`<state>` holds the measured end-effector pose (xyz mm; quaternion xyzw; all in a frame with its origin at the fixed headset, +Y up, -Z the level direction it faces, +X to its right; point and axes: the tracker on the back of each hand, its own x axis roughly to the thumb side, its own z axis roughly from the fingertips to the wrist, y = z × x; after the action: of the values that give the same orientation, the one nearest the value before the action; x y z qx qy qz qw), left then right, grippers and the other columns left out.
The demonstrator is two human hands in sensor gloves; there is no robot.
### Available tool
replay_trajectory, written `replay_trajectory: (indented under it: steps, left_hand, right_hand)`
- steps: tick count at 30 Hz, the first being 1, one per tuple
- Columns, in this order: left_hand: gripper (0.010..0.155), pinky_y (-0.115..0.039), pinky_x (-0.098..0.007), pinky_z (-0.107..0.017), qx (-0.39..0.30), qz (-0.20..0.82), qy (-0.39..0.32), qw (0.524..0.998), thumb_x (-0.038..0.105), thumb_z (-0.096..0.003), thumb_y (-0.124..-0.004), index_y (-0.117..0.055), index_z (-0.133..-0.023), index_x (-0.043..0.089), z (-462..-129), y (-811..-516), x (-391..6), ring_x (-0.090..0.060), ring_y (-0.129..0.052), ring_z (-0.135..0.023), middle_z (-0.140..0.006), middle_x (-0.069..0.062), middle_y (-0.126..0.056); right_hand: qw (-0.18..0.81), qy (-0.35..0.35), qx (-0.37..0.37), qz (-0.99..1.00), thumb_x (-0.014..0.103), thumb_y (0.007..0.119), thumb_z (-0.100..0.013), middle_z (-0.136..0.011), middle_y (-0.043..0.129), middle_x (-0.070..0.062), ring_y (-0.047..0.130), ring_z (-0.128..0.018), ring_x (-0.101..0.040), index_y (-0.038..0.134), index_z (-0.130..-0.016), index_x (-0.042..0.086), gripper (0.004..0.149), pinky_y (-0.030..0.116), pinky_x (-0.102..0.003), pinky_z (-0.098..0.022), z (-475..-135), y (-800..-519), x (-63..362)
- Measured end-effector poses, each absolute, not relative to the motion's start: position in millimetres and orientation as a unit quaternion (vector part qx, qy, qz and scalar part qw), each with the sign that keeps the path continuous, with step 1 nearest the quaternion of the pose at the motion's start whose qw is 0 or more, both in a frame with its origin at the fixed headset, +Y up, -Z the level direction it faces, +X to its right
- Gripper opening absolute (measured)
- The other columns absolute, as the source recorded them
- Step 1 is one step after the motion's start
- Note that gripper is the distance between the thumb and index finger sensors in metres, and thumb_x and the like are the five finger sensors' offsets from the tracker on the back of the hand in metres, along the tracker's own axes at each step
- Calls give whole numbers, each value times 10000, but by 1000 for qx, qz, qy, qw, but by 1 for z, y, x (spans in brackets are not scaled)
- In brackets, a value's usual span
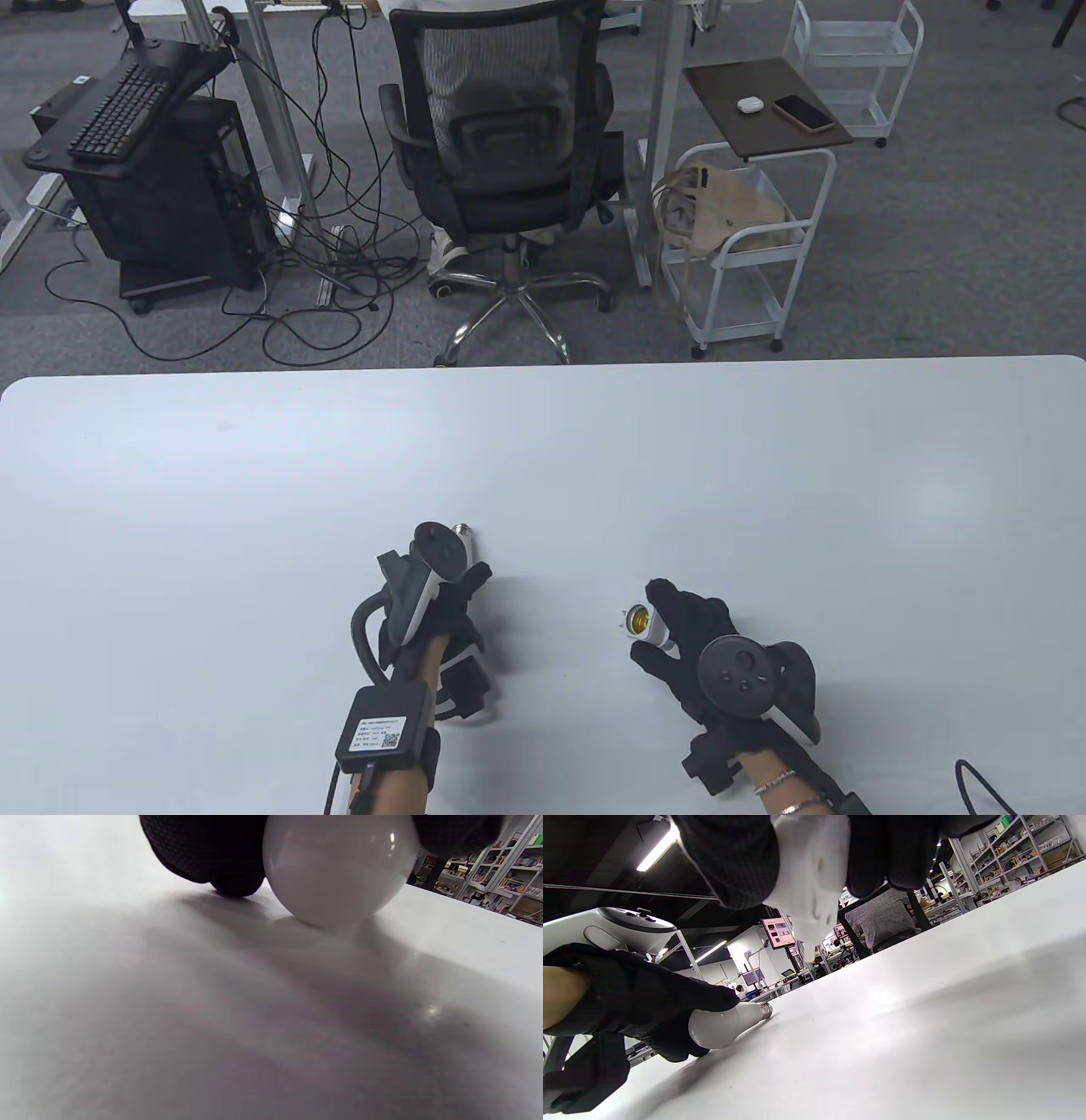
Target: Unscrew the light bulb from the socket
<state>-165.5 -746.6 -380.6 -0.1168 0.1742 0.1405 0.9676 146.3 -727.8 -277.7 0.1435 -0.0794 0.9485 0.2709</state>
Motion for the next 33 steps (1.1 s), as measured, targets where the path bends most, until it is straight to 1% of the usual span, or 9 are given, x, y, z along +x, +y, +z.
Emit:
replay_trajectory:
  steps: [5, 11, 30, 33]
  left_hand:
    - [865, -727, -508, -705, -119, 137, 177, 967, 623, -544, -739, -399, -1106, 61, -380, -746, -164, -451, -802, -939, -1111, -268, -680]
    - [900, -715, -518, -714, -124, 138, 175, 967, 621, -541, -742, -377, -1132, 49, -381, -745, -164, -463, -783, -957, -1137, -291, -643]
    - [877, -703, -527, -724, -132, 136, 169, 967, 604, -540, -758, -406, -1143, 72, -383, -744, -166, -466, -763, -978, -1153, -286, -629]
    - [895, -668, -549, -745, -129, 136, 166, 968, 606, -541, -755, -389, -1155, 68, -382, -742, -166, -493, -708, -1009, -1177, -304, -573]
  right_hand:
    - [269, -78, 145, 949, 420, 833, -530, -1000, 759, -203, 745, -924, -440, 521, -1098, 130, 710, 534, -590, -710, -278, -728, 146]
    - [271, -78, 144, 948, 421, 832, -530, -999, 759, -204, 745, -925, -438, 522, -1098, 130, 709, 534, -590, -710, -278, -728, 146]
    - [269, -74, 147, 949, 423, 831, -531, -998, 761, -203, 745, -924, -439, 523, -1098, 129, 709, 535, -589, -710, -278, -730, 145]
    - [269, -74, 147, 949, 424, 829, -532, -1000, 760, -201, 746, -925, -438, 522, -1099, 132, 708, 535, -588, -711, -278, -730, 145]
